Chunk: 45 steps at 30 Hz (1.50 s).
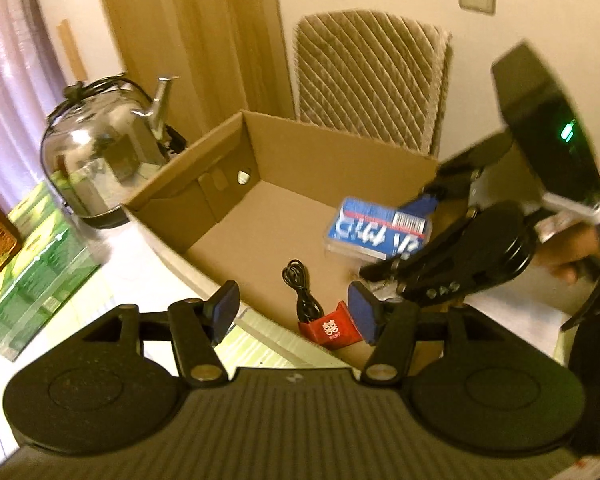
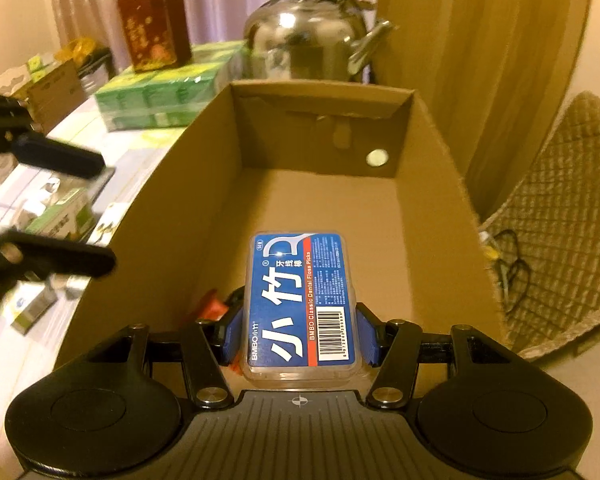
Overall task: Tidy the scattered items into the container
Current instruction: 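Open left gripper to drop the red packet while right gripper releases the blue box, then move both tools back toward the items on the table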
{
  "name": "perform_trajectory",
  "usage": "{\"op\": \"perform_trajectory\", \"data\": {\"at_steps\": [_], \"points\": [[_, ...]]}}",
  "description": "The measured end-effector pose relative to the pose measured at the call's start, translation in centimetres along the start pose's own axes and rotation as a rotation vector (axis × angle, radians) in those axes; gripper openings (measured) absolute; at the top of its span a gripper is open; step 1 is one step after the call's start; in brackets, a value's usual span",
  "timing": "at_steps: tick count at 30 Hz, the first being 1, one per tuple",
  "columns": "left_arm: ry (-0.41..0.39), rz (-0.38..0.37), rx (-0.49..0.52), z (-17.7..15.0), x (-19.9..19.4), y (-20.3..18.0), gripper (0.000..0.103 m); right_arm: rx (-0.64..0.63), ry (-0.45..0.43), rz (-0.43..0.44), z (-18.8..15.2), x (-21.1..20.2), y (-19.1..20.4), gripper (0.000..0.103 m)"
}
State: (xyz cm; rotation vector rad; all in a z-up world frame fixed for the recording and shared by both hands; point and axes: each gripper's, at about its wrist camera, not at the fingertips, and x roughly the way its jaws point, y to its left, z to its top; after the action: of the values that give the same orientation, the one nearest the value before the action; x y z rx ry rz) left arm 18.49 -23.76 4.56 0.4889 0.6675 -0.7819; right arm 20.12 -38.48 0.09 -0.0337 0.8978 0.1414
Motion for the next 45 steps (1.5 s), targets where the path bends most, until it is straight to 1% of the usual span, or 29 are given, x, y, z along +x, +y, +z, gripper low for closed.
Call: {"op": "perform_trajectory", "data": {"at_steps": [3, 7, 10, 11, 12, 14, 19, 21, 24, 26, 29, 32, 34, 39, 42, 45], "points": [[-0.010, 0.005, -0.033, -0.7, -1.1, 0.6, 0.057, -0.013, 0.019, 0.004, 0.0, 0.7, 0.5, 0.053], [-0.006, 0.019, -0.071, -2.0, -2.1, 1.2, 0.059, 0.020, 0.014, 0.014, 0.0, 1.0, 0.5, 0.055], [-0.012, 0.032, -0.117, -3.5, -3.2, 2.0, 0.063, 0.028, -0.012, -0.001, -0.1, 0.2, 0.7, 0.064], [-0.010, 0.036, -0.137, -4.0, -3.6, 2.4, 0.063, 0.027, -0.021, -0.004, -0.1, -0.1, 0.8, 0.068], [-0.007, 0.041, -0.154, -4.6, -3.9, 2.7, 0.063, 0.025, -0.026, -0.009, -0.1, -0.4, 0.9, 0.070], [-0.002, 0.056, -0.180, -5.7, -4.6, 3.2, 0.063, 0.027, -0.039, -0.023, -0.1, -1.0, 1.1, 0.070], [0.010, 0.098, -0.267, -9.4, -7.4, 4.8, 0.064, 0.055, -0.110, -0.033, -0.1, -3.7, 2.1, 0.071], [0.024, 0.131, -0.300, -11.1, -8.6, 5.5, 0.064, 0.063, -0.148, -0.025, -0.2, -5.0, 3.0, 0.071], [0.043, 0.177, -0.357, -13.9, -10.8, 6.3, 0.069, 0.066, -0.203, -0.006, -0.3, -7.0, 4.9, 0.074], [0.062, 0.207, -0.380, -15.7, -12.3, 6.7, 0.069, 0.058, -0.234, 0.013, -0.4, -8.0, 6.6, 0.075], [0.088, 0.255, -0.403, -18.2, -14.1, 7.0, 0.071, 0.044, -0.261, 0.051, -0.6, -9.1, 9.2, 0.076], [0.092, 0.277, -0.443, -20.2, -15.7, 7.2, 0.073, 0.030, -0.276, 0.092, -1.0, -9.9, 11.9, 0.078], [0.091, 0.287, -0.468, -21.3, -16.5, 7.3, 0.074, 0.021, -0.275, 0.116, -1.5, -10.1, 13.6, 0.079], [0.087, 0.292, -0.512, -23.3, -18.0, 7.0, 0.075, -0.019, -0.219, 0.156, -3.2, -9.2, 17.1, 0.081], [0.088, 0.286, -0.522, -24.1, -18.3, 6.7, 0.076, -0.033, -0.181, 0.169, -4.2, -8.4, 18.6, 0.082], [0.089, 0.285, -0.529, -24.6, -18.4, 6.6, 0.079, -0.048, -0.160, 0.172, -4.8, -7.8, 19.6, 0.082]]}}
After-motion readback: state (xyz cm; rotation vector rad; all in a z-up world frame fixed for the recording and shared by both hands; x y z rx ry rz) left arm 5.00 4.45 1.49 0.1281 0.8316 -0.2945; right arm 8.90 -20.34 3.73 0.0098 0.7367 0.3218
